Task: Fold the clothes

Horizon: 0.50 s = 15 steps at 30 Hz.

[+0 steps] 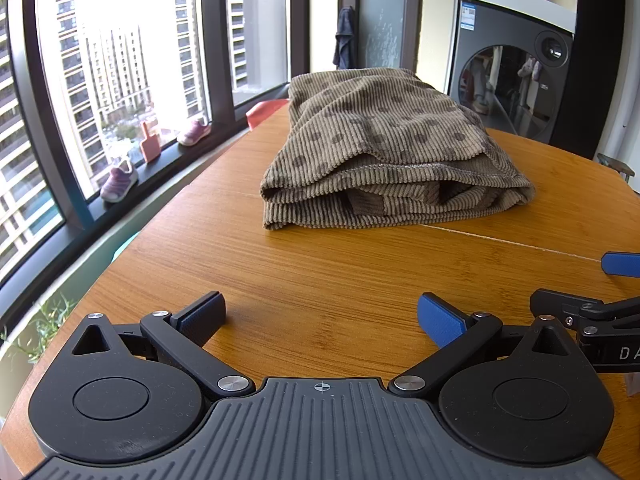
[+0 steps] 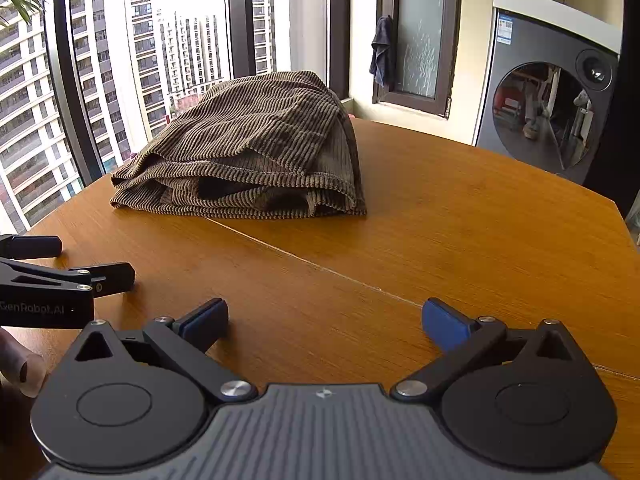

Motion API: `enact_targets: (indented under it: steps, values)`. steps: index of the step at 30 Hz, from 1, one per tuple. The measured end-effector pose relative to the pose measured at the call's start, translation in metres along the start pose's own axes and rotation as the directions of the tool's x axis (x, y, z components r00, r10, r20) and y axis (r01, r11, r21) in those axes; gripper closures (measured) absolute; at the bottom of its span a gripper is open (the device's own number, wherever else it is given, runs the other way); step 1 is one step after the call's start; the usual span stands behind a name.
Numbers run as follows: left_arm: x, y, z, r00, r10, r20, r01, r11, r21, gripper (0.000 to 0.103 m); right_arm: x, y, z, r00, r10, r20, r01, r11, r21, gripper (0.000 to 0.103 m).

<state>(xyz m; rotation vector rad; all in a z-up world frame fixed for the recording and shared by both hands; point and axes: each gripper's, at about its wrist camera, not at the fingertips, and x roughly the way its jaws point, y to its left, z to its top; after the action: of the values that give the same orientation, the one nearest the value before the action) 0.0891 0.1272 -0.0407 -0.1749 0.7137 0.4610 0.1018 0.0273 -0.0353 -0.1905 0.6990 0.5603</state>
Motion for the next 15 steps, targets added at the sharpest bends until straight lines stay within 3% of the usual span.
enact_targets:
  steps: [15]
  values:
    - [0.0009,-0.0001,0.0000,1.000,-0.005,0.002,0.005,1.000,-0.004,0.000,-0.0003,0.0002,-0.0001,1.000,0.000,0.001,0.000,1.000,-0.001,0.000]
